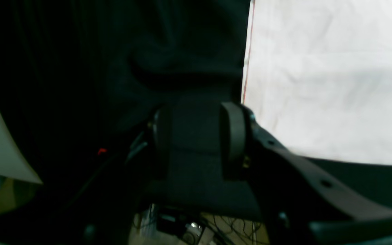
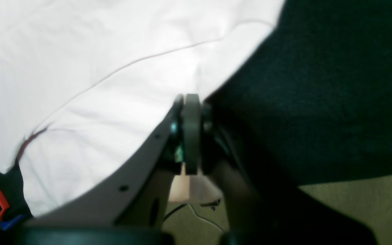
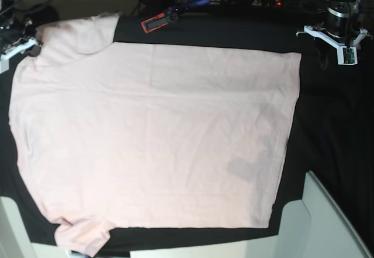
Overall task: Fold the T-shirt properly
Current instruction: 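Close both grippers on the shirt edge corners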
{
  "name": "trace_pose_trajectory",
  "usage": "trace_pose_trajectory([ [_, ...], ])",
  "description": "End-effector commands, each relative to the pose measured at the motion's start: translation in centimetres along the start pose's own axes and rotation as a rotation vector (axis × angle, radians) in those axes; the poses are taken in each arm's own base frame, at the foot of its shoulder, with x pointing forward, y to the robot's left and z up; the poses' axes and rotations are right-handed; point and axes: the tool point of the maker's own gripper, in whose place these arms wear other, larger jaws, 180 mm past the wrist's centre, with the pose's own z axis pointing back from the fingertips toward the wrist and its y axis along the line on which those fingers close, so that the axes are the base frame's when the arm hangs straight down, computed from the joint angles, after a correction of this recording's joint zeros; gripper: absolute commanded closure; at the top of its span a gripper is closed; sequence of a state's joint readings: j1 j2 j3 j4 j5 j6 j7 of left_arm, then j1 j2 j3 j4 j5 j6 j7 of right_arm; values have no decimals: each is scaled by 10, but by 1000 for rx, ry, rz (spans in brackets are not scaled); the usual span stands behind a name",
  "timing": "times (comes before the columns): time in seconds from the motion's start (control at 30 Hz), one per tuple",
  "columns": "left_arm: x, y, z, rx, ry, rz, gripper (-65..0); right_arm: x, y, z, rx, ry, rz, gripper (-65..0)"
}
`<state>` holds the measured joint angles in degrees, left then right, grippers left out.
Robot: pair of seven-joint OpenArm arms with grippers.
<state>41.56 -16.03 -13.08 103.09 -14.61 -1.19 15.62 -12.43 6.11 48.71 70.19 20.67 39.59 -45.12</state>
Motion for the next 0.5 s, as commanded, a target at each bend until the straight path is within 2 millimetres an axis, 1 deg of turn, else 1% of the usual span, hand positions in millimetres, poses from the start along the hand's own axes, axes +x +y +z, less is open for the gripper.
trace_pose_trajectory([
  [0.0,3,5,1,13,-15,-8,-232,11,-3,4,-3,-26,16,-4],
  [0.1,-4,6,-1,15,6,0,-239,10,-2,3,-2,-25,15,0],
  [0.17,-11,5,-1,21,20,68,-242,10,-2,3,-2,-25,15,0],
  [0.2,-14,4,-1,18,26,103,-257,10,-2,3,-2,-25,15,0],
  [0.23,-17,4,-2,13,33,141,-292,10,-2,3,-2,-25,15,0],
  [0.27,-21,4,-2,8,44,188,-341,10,-3,4,-2,-24,15,0],
  [0.33,-35,4,-4,7,77,267,-430,8,-3,4,-3,-21,15,0],
  [0.37,-39,3,-7,7,86,298,-469,8,-3,4,-3,-21,15,0],
  [0.4,-41,3,-11,6,89,320,-501,8,-3,4,-3,-21,15,0],
  [0.47,-50,-2,-15,-19,108,335,-539,7,-4,4,-4,-20,15,0],
])
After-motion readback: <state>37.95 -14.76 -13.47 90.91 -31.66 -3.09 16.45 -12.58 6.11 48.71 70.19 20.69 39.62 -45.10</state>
